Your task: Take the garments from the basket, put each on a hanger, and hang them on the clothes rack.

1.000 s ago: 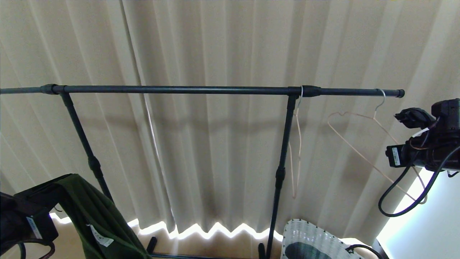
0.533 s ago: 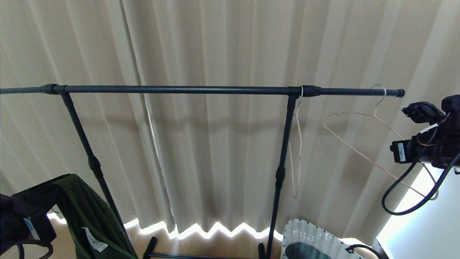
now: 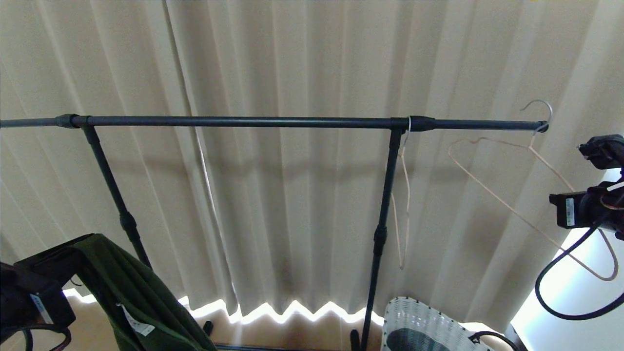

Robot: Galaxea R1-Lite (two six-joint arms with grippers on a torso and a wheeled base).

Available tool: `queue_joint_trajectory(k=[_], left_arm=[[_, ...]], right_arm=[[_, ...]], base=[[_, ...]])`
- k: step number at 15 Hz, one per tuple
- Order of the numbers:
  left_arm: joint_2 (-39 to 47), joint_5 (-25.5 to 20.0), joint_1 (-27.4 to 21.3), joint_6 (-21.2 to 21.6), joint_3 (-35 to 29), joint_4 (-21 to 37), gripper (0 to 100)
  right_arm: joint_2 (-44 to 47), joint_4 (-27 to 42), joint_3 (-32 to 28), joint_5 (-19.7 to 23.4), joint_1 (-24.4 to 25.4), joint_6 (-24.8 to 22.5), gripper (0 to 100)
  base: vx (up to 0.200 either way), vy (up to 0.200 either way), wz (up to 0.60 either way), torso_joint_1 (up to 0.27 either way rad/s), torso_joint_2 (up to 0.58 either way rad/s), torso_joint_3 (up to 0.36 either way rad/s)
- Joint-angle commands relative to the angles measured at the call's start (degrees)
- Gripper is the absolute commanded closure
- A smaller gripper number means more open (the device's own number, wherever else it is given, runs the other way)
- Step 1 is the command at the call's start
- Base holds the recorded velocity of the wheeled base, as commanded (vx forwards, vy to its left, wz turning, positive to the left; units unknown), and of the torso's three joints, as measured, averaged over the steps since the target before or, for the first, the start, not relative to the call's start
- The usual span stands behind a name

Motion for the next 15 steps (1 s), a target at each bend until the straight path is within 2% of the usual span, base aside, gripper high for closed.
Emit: queue_joint_trajectory(k=[1,3,7,14,15], left_arm=[[-0.03,0.06,0.01,0.11,0.08,-0.05,100],[-0.03,0.06,0.19,0.11,0.08,-0.05,100],[-0.12,0.15,0.19,0.9,0.08,-0.05,100],[-0.47,0.15,0.19,0.9,0.17,-0.05,100],[-0.56,0.15,0.19,0.9,0.43,-0.05,100]], right_arm=[[-5.16,-1.85,5.08,-0.04,0.09,-0.1,100],[-7.62,-1.94,8.59,-0.13,0.09,-0.1,100],[-9.64,-2.29,11.93,-0.13,0.18,-0.19,100],[-10.87,-2.47,13.6,0.04,0.27,-0.1,100],[-10.87,-4.14,13.69,0.31,0.79,0.25,100]], base=[[0.0,0.0,0.0,0.0,0.0,0.0],[0.0,0.0,0.0,0.0,0.0,0.0],[-0.2,0.0,0.0,0.011,0.0,0.002],[-0.2,0.0,0.0,-0.003,0.0,0.006],[-0.2,0.0,0.0,-0.002,0.01,-0.002]])
